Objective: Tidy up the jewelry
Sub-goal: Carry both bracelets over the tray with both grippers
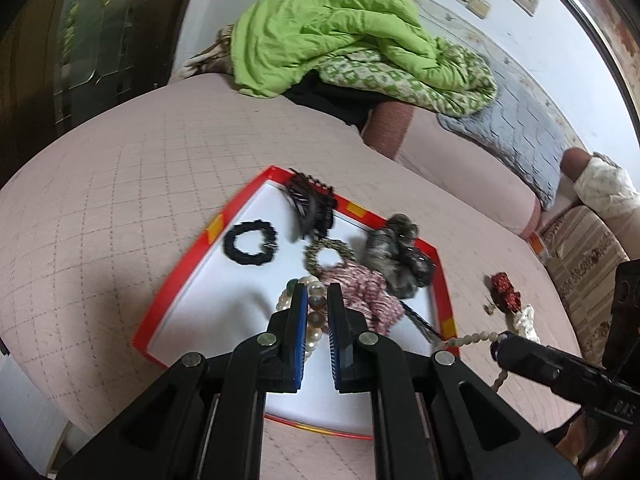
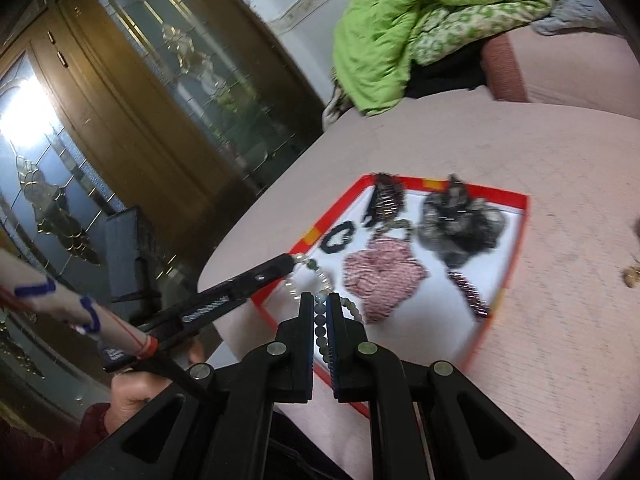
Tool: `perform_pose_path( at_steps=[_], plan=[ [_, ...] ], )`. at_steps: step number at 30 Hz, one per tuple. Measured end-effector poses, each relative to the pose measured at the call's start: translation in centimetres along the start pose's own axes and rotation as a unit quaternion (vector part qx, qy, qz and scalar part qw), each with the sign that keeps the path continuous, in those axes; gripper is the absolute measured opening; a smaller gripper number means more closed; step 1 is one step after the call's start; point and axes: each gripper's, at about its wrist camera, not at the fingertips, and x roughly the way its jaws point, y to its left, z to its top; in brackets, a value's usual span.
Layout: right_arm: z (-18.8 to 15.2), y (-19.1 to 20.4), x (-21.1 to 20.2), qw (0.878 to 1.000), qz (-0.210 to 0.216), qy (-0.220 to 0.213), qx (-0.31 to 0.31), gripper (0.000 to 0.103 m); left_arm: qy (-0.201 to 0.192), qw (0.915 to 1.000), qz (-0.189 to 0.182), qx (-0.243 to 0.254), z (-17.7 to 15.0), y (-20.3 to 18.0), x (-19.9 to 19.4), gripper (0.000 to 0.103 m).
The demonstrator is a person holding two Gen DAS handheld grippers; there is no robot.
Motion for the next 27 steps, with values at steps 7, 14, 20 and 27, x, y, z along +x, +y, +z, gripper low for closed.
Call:
perform_pose_path(
  at_steps=[7,14,20,27],
  plan=[
    [0.7,2.1,3.7,1.000,0.022,0.019,-0.001,0.007,-0.003,0.9997,0.004,-0.025,0.2,2.7,0.4,0.009],
    [1.1,3.1,5.9,0.999,0.034,0.029,0.004,0.007,-0.003,0.9993,0.007,-0.037,0.5,4.3,0.7,0.009],
    [0.9,2.5,7.3,0.999,0.025,0.038,0.008,0.007,-0.001,0.9991,0.019,-0.038,0.7,4.9,1.2,0.009],
    [0.1,0.8,7.8,0.999,0.000,0.046,0.020,0.007,0.010,0.9990,0.028,-0.034,0.6,4.9,1.9,0.009]
  ],
)
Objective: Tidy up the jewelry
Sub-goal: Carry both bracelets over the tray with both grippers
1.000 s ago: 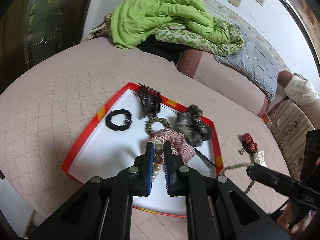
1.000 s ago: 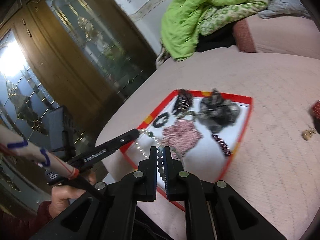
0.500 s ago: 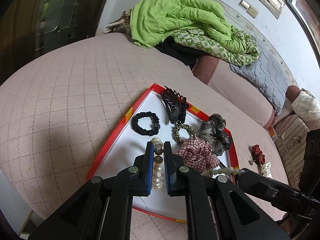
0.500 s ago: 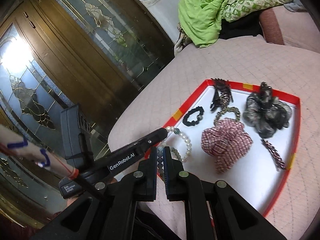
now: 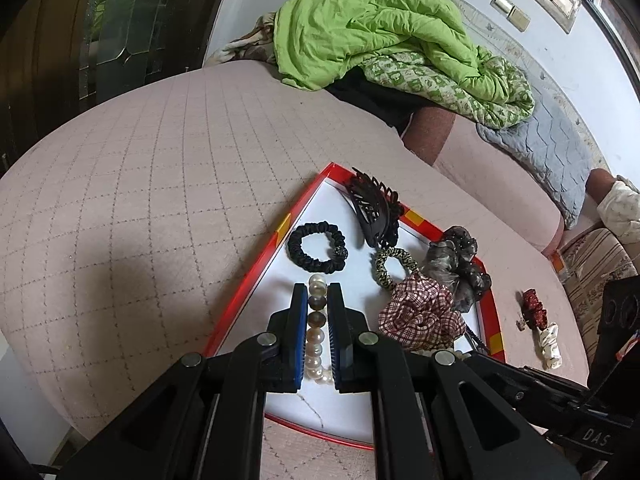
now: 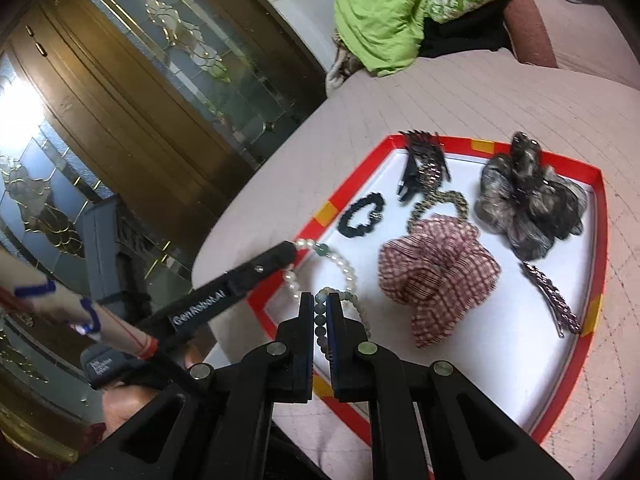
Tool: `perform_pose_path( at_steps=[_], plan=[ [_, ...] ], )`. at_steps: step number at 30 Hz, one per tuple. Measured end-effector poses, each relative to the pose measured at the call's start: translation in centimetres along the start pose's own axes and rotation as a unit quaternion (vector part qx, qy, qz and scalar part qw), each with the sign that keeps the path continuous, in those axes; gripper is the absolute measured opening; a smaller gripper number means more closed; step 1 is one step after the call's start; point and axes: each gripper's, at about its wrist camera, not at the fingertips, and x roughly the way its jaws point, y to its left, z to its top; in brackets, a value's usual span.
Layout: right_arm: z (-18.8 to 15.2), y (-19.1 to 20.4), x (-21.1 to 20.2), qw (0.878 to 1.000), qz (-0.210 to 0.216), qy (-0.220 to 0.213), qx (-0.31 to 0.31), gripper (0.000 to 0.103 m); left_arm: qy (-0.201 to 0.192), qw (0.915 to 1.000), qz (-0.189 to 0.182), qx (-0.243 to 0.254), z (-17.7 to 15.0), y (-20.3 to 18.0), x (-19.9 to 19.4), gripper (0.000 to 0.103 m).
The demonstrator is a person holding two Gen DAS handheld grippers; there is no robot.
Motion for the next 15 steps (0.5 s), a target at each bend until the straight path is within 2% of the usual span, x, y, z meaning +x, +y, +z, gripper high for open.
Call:
perform_pose_path(
  at_steps=[15],
  plan=[
    [-1.5,-3.0,-1.0,0.999,-0.030,0.000,0.026,0.007,0.016,0.9998,0.012,0.007,-0.3,-0.3,0.8,0.009]
  ],
)
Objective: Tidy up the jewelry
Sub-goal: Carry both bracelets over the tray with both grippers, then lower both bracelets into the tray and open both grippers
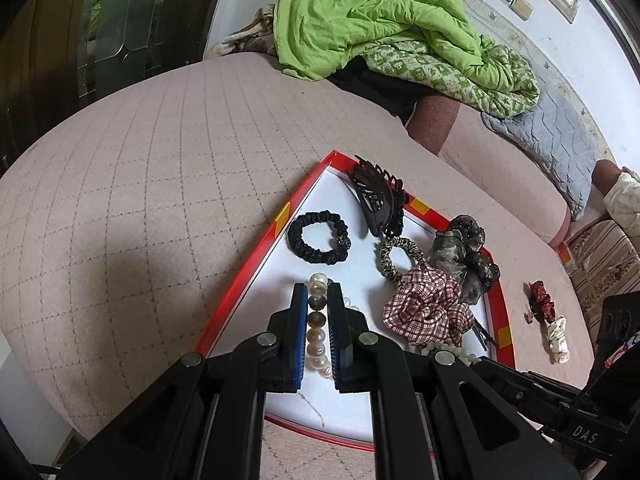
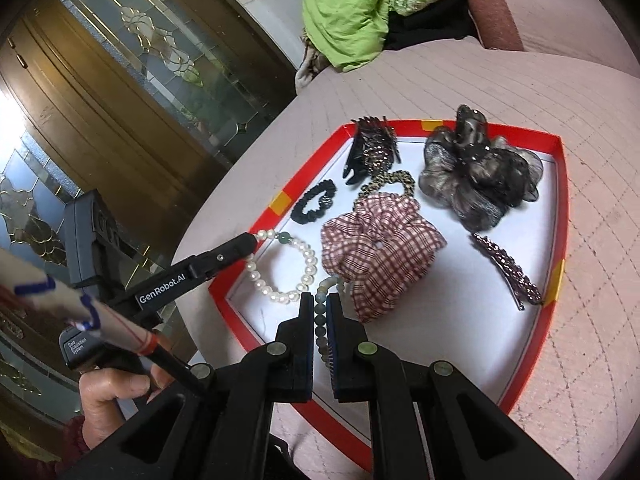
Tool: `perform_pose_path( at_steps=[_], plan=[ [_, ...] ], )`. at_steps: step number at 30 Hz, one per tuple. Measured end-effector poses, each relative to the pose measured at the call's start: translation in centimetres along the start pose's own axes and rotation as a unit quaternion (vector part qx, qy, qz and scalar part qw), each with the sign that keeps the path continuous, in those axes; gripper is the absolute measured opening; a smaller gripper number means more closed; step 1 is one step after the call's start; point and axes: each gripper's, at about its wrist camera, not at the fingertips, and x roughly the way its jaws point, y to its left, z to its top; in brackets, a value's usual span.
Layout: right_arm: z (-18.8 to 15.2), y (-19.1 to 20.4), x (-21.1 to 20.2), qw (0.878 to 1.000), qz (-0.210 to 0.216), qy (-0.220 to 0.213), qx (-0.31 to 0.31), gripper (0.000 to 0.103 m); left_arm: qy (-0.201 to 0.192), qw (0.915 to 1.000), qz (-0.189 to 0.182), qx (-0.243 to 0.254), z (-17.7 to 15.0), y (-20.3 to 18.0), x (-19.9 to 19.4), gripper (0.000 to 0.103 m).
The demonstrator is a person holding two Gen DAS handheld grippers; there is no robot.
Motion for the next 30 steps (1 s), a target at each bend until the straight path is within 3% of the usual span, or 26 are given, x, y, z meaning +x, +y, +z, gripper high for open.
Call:
perform_pose_path(
  at_steps=[30],
  plan=[
    [0.0,-4.7,-1.7,0.997,-0.060,-0.018,0.043,0.007,0.031,0.9983,0.038,0.030,0.8,-1.0,3.7,0.009]
  ],
)
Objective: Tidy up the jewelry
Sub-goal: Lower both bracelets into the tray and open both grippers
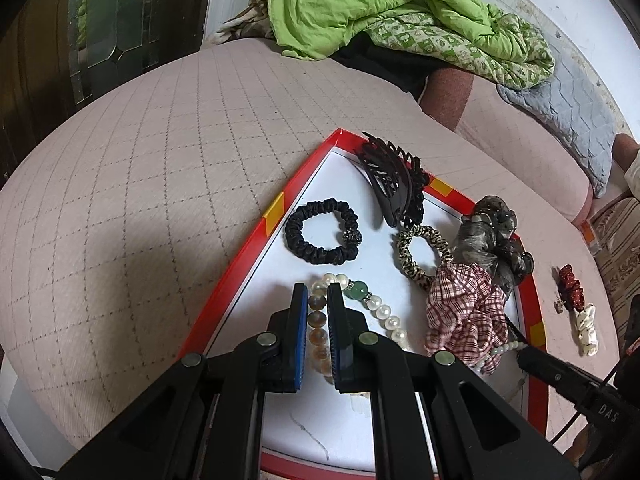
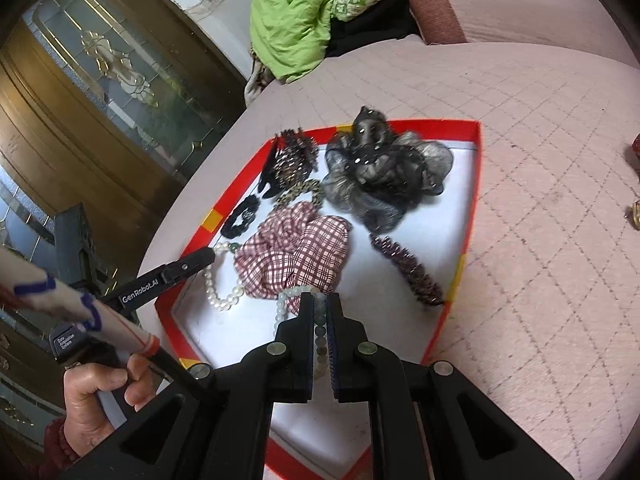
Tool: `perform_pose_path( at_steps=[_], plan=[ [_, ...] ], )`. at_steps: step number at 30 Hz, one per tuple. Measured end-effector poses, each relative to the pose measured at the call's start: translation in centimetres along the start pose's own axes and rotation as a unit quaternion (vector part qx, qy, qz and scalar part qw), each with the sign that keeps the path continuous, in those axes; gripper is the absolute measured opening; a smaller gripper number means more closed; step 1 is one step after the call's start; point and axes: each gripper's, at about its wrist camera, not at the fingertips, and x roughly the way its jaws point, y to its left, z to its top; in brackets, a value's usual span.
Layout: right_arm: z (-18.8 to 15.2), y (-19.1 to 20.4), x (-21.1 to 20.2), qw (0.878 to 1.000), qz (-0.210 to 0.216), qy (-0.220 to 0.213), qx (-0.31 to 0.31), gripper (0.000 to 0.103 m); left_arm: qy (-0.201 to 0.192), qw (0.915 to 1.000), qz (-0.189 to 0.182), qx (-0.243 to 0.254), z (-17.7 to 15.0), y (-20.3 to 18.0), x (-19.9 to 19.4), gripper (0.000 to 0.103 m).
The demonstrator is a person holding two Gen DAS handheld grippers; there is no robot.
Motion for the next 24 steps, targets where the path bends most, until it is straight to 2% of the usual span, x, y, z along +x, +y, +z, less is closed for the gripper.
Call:
perform_pose_path(
  at_steps=[24],
  plan=[
    [1.6,-1.8,0.7,0.999,-0.040,-0.012,0.003,0.007,0.005,0.9999,0.007,0.008,0.3,-0.3,0.7,0.009]
  ],
)
